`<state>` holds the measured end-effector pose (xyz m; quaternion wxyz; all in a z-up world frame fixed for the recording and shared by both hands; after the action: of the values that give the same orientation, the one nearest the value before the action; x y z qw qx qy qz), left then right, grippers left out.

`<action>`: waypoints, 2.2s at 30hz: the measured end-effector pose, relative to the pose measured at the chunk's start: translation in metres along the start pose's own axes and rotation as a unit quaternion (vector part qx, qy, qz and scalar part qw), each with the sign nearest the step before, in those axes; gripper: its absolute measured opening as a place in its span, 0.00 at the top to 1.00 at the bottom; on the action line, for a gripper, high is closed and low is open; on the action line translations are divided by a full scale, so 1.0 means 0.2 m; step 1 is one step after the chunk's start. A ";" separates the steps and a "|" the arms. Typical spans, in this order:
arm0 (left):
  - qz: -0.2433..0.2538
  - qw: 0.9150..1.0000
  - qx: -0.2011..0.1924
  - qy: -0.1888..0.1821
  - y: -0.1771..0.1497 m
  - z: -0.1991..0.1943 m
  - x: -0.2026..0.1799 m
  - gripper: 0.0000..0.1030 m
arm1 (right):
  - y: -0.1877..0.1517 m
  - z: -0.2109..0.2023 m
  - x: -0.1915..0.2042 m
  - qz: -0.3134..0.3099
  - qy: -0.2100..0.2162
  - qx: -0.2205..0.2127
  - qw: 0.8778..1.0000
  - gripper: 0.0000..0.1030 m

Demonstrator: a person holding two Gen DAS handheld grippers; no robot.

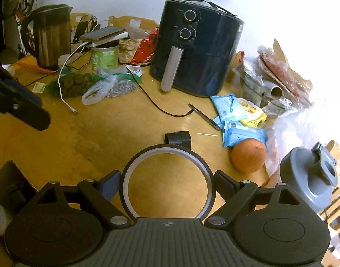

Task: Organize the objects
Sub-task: 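Close the left tool on the black hexagonal block while the right tool holds the ring, then lift the hexagonal block with the left tool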

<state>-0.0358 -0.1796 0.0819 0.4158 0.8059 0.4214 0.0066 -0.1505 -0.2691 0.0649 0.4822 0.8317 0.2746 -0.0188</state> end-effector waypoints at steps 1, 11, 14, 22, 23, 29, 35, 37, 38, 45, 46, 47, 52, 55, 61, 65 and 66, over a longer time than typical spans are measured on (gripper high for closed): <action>0.003 1.000 -0.001 0.000 0.01 0.01 0.00 0.47 | 0.00 0.00 -0.01 0.007 0.002 0.002 1.000 0.12; 0.047 0.999 -0.008 0.004 0.11 0.17 -0.03 0.47 | -0.09 -0.05 -0.08 0.089 -0.006 0.027 0.996 0.12; 0.056 0.998 -0.010 0.004 0.14 0.21 -0.04 0.47 | -0.12 -0.07 -0.11 0.111 -0.008 0.028 0.993 0.13; 0.102 0.995 -0.009 0.010 0.18 0.37 -0.07 0.46 | -0.17 -0.09 -0.20 0.173 -0.034 0.042 0.984 0.12; 0.109 0.994 -0.008 0.012 0.18 0.40 -0.07 0.45 | -0.17 -0.10 -0.20 0.178 -0.033 0.039 0.983 0.12; 0.158 0.987 -0.003 0.009 0.16 0.53 -0.11 0.23 | -0.19 -0.14 -0.24 0.199 -0.050 0.038 0.978 0.12; 0.215 0.977 0.003 0.000 0.11 0.68 -0.15 0.24 | -0.25 -0.20 -0.29 0.220 -0.083 0.047 0.971 0.12; 0.239 0.971 0.003 0.000 0.10 0.73 -0.17 0.24 | -0.27 -0.22 -0.31 0.226 -0.089 0.048 0.969 0.12; 0.253 0.968 0.004 -0.001 0.09 0.76 -0.18 0.24 | -0.28 -0.23 -0.32 0.228 -0.092 0.048 0.968 0.12; 0.343 0.939 0.002 0.001 0.04 0.93 -0.24 0.36 | -0.32 -0.27 -0.36 0.246 -0.118 0.054 0.960 0.11; 0.352 0.936 0.004 0.001 0.03 0.95 -0.25 0.39 | -0.33 -0.28 -0.36 0.250 -0.121 0.055 0.959 0.11; 0.362 0.932 0.007 0.002 0.02 0.98 -0.25 0.39 | -0.33 -0.29 -0.36 0.252 -0.123 0.055 0.958 0.11; 0.389 0.921 0.013 0.003 0.00 1.06 -0.25 0.53 | -0.35 -0.32 -0.38 0.264 -0.139 0.059 0.953 0.11; 0.398 0.917 0.022 0.000 -0.02 1.09 -0.25 0.63 | -0.37 -0.34 -0.39 0.272 -0.149 0.061 0.949 0.11; 0.395 0.919 0.014 -0.015 0.00 1.03 -0.27 0.64 | -0.38 -0.36 -0.40 0.286 -0.166 0.063 0.942 0.11; 0.381 0.924 0.009 -0.025 0.03 0.97 -0.27 0.64 | -0.37 -0.35 -0.39 0.290 -0.169 0.063 0.940 0.11; 0.376 0.926 0.009 -0.028 0.03 0.95 -0.27 0.64 | -0.37 -0.34 -0.39 0.289 -0.167 0.063 0.940 0.11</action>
<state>0.0020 -0.3454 -0.0193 0.3868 0.9090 0.0754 0.1360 -0.2674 -0.2192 0.0658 0.4525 0.8888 -0.0642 -0.0346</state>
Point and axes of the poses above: each gripper's, at about its wrist camera, not at the fingertips, and z roughly the way its jaws point, x to its left, y to its top, the point moved 9 cm from there along z, roughly the way its jaws point, and after that the axes turned 10 degrees about -x, right-handed, at the moved point
